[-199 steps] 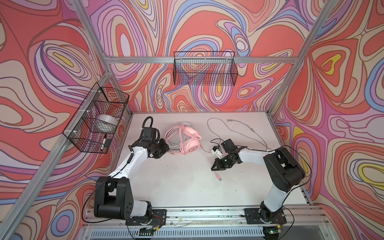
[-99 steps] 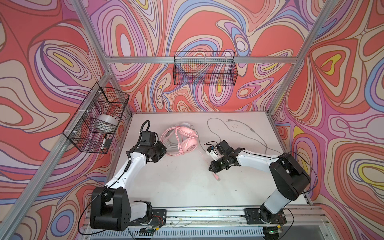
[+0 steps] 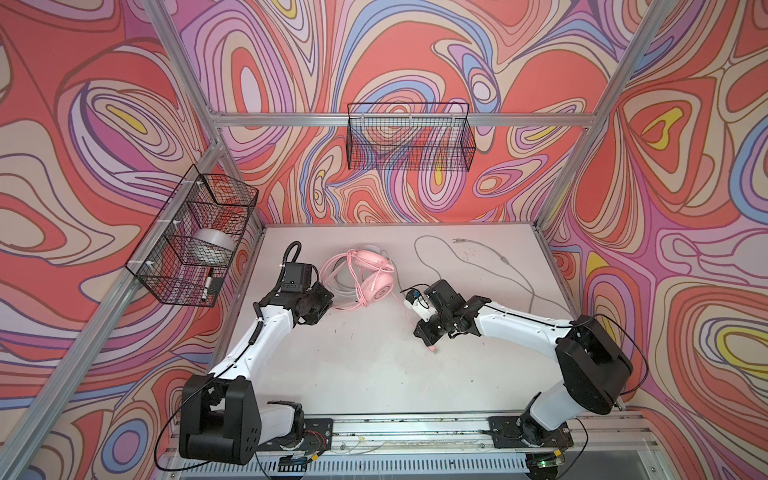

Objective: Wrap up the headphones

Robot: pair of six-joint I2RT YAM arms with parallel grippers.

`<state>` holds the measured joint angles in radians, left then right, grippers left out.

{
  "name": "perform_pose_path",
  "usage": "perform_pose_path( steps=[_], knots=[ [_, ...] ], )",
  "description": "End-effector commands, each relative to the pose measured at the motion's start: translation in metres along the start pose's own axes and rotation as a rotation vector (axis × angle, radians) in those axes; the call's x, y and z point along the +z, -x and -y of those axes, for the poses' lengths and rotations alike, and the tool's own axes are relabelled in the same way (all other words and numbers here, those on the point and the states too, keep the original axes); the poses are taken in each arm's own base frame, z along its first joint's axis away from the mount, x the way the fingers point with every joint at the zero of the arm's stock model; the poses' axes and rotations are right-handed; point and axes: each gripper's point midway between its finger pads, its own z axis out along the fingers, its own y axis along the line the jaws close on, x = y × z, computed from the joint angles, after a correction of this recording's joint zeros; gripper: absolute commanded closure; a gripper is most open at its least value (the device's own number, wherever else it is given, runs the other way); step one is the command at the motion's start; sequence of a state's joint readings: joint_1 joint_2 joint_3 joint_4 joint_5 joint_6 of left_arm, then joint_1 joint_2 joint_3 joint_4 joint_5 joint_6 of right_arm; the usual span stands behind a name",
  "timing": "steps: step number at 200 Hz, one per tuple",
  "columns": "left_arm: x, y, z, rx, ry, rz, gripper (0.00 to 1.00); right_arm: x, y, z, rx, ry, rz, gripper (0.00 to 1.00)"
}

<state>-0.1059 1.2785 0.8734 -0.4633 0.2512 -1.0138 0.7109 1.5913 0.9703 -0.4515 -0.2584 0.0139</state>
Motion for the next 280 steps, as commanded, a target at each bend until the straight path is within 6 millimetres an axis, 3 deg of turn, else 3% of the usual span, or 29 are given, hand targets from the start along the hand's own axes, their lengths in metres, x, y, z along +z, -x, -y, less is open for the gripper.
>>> perform_pose_path(
  steps=[1, 64, 116, 151, 202, 280],
  knots=[
    [-0.009, 0.013, 0.037, -0.019, -0.116, 0.058, 1.0, -0.004, 0.005, 0.0, -0.077, -0.05, -0.013, 1.0],
    [0.001, 0.006, 0.064, -0.035, -0.171, 0.041, 1.0, -0.008, 0.019, -0.004, -0.137, -0.055, -0.021, 1.0],
    [-0.008, 0.007, 0.068, -0.021, -0.173, 0.059, 1.0, 0.003, 0.009, -0.001, -0.104, -0.061, -0.075, 1.0],
    [-0.012, 0.008, 0.067, -0.022, -0.168, 0.069, 1.0, 0.003, 0.008, -0.012, -0.111, -0.014, -0.023, 1.0],
    [-0.004, 0.011, 0.07, -0.03, -0.163, 0.067, 1.0, 0.011, 0.005, -0.036, -0.28, -0.027, -0.032, 1.0],
    [0.007, 0.006, 0.067, 0.032, -0.091, 0.056, 1.0, 0.012, 0.038, -0.072, -0.42, 0.067, 0.013, 1.0]
  ],
)
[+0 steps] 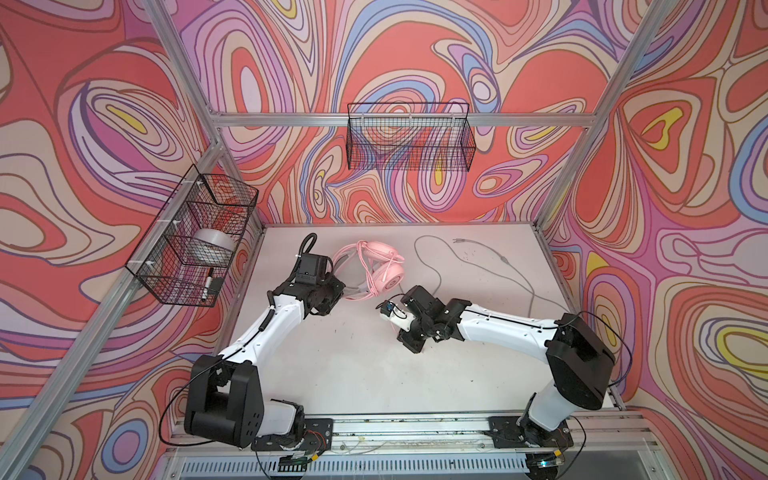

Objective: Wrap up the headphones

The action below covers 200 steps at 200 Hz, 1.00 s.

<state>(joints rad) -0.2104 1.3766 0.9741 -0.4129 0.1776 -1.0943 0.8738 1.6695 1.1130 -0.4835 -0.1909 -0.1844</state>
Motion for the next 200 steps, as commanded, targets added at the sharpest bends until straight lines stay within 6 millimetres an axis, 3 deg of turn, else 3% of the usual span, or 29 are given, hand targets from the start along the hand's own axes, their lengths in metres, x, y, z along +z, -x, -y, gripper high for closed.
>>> perform_pose_path(
  steps=[1, 91, 178, 183, 200],
  knots=[
    [-0.005, 0.009, 0.026, 0.02, -0.064, 0.027, 1.0, 0.0, 0.018, -0.012, -0.078, 0.052, 0.022, 1.0],
    [0.0, -0.006, 0.019, 0.157, 0.061, 0.0, 1.0, -0.031, 0.081, -0.024, -0.224, 0.097, 0.143, 1.0],
    [-0.013, -0.001, -0.004, 0.328, 0.26, 0.033, 1.0, -0.065, 0.103, -0.033, -0.238, 0.145, 0.107, 1.0],
    [-0.013, -0.001, -0.004, 0.335, 0.262, 0.03, 1.0, -0.055, 0.099, -0.033, -0.23, 0.157, 0.077, 1.0],
    [-0.012, -0.003, -0.005, 0.352, 0.277, 0.012, 1.0, -0.058, 0.1, -0.034, -0.235, 0.164, 0.06, 1.0]
  ],
)
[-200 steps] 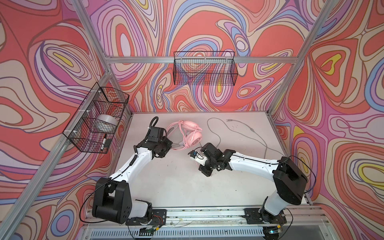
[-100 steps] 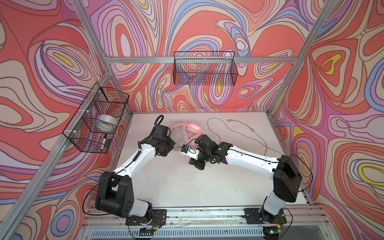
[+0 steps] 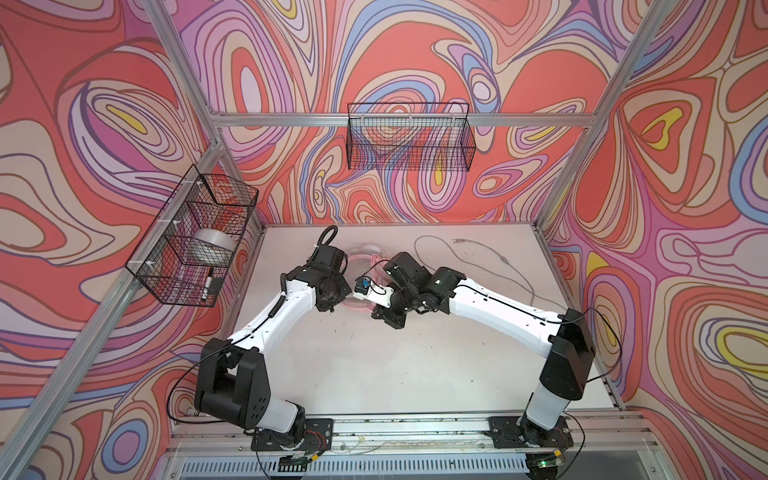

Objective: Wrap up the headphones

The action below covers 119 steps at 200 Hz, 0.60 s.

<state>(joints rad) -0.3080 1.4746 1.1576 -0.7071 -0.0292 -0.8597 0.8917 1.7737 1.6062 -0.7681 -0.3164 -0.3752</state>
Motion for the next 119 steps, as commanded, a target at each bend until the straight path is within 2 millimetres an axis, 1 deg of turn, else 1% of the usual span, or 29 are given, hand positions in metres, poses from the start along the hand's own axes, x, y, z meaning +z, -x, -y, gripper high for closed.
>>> perform_pose_path(
  steps=[1, 46, 73, 119],
  knots=[
    [-0.006, 0.005, 0.004, 0.043, 0.017, 0.005, 1.0, 0.003, -0.008, -0.011, 0.003, 0.065, -0.063, 1.0],
    [0.001, -0.001, 0.005, 0.118, 0.066, -0.036, 1.0, -0.003, 0.001, -0.005, -0.039, 0.044, -0.072, 1.0],
    [0.003, 0.0, 0.005, 0.16, 0.098, -0.044, 1.0, -0.006, 0.008, -0.001, -0.077, 0.034, -0.075, 1.0],
    [0.006, 0.0, 0.004, 0.225, 0.132, -0.064, 1.0, -0.005, 0.01, 0.007, -0.137, 0.005, -0.102, 1.0]
  ],
)
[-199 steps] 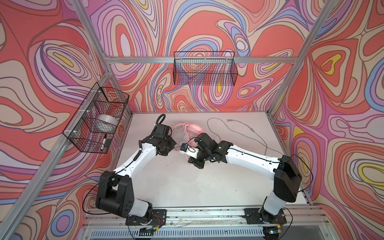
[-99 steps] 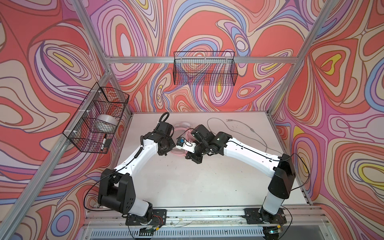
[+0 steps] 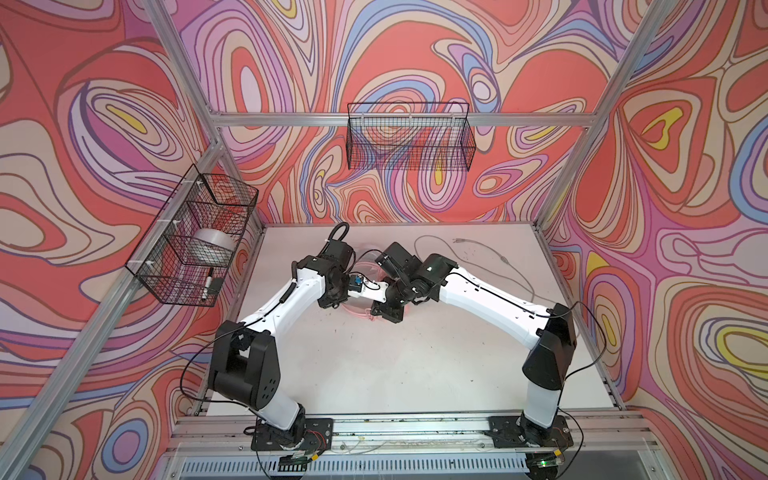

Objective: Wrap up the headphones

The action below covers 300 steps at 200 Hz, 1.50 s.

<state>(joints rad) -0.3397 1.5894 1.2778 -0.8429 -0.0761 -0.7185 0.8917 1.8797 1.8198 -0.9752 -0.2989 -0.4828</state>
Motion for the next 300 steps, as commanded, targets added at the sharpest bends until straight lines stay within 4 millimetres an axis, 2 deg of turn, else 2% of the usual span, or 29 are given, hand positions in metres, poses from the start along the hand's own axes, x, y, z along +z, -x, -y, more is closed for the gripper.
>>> perform_pose_path(
  steps=[1, 72, 121, 172, 243, 258, 260, 264, 300],
  knots=[
    [-0.003, 0.005, 0.003, 0.044, 0.02, 0.001, 1.0, -0.002, 0.004, 0.003, -0.061, -0.019, -0.009, 1.0],
    [0.005, -0.002, 0.008, 0.166, 0.056, -0.053, 1.0, -0.001, 0.009, 0.009, -0.146, -0.064, 0.016, 1.0],
    [0.009, -0.006, 0.013, 0.236, 0.059, -0.081, 1.0, 0.001, 0.005, 0.013, -0.219, -0.092, 0.007, 1.0],
    [0.014, -0.012, 0.006, 0.279, 0.101, -0.11, 1.0, 0.002, 0.0, 0.02, -0.28, -0.145, 0.009, 1.0],
    [0.016, -0.021, 0.017, 0.315, 0.034, -0.134, 1.0, 0.004, 0.009, 0.031, -0.32, -0.244, 0.098, 1.0],
    [0.016, -0.022, 0.019, 0.319, 0.024, -0.14, 1.0, 0.01, 0.005, 0.034, -0.32, -0.26, 0.103, 1.0],
    [0.016, -0.023, 0.019, 0.321, 0.021, -0.141, 1.0, 0.002, 0.01, 0.033, -0.324, -0.273, 0.123, 1.0],
    [0.016, -0.023, 0.02, 0.321, 0.014, -0.139, 1.0, -0.001, 0.011, 0.034, -0.325, -0.281, 0.133, 1.0],
    [0.013, -0.025, 0.027, 0.328, -0.035, -0.141, 1.0, -0.001, 0.007, 0.04, -0.295, -0.297, 0.166, 1.0]
  ],
)
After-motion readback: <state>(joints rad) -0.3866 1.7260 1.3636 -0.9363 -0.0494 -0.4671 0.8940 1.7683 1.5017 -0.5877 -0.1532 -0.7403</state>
